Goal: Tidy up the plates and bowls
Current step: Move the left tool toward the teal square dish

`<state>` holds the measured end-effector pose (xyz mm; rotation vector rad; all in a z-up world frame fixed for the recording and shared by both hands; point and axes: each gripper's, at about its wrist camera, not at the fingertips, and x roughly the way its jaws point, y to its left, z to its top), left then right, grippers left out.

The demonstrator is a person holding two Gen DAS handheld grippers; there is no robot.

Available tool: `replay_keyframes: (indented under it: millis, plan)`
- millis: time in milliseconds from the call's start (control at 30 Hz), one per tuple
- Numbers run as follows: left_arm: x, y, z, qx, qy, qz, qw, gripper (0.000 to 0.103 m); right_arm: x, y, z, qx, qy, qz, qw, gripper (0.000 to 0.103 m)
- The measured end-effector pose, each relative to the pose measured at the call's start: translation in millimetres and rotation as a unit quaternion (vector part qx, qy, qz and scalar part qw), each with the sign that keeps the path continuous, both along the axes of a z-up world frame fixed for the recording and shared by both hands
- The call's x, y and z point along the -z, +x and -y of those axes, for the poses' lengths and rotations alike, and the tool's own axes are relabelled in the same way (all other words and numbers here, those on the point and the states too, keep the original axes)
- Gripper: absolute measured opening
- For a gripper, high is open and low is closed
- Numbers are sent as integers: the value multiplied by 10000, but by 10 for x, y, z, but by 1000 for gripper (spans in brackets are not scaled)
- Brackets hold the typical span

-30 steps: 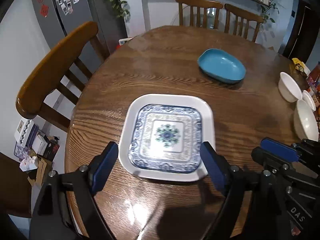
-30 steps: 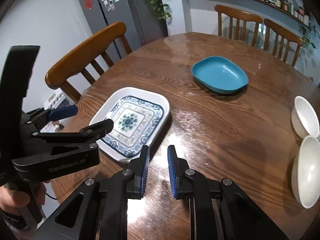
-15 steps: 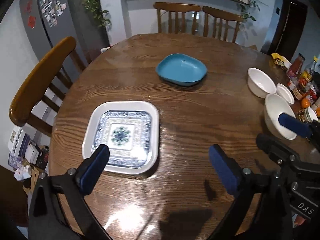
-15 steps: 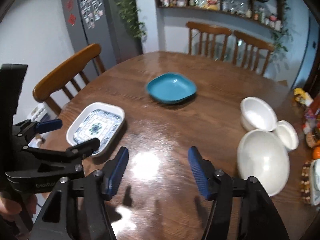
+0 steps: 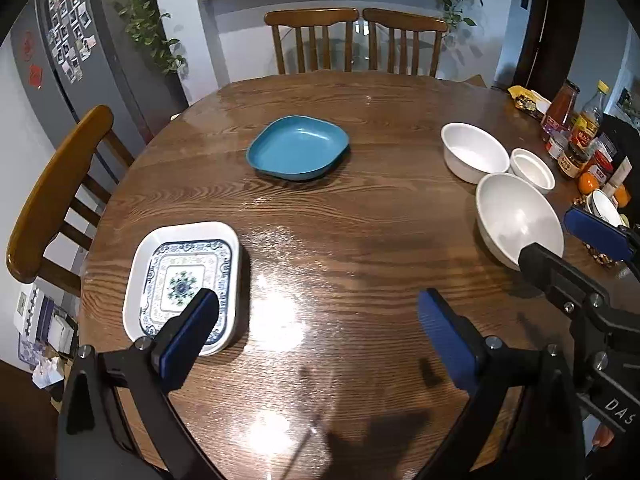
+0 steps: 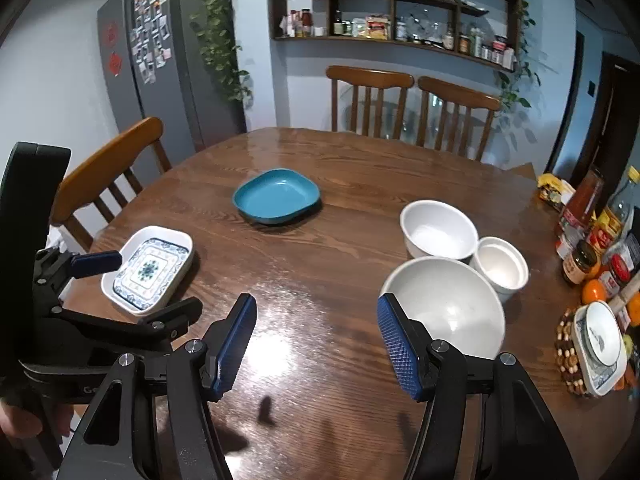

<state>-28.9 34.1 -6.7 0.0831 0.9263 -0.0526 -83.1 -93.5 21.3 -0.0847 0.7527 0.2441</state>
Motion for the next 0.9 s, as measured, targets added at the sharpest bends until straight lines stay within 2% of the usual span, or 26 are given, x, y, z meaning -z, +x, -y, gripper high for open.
replay_keyframes:
  millis: [500,900]
  plan:
    - [-69,92,349,127,-30,31,9999,100,-11,17,378,221,5,15,9998,64]
    - [-149,211,465,195,61,128,9997,100,-50,92,594,425,35,24,9991,64]
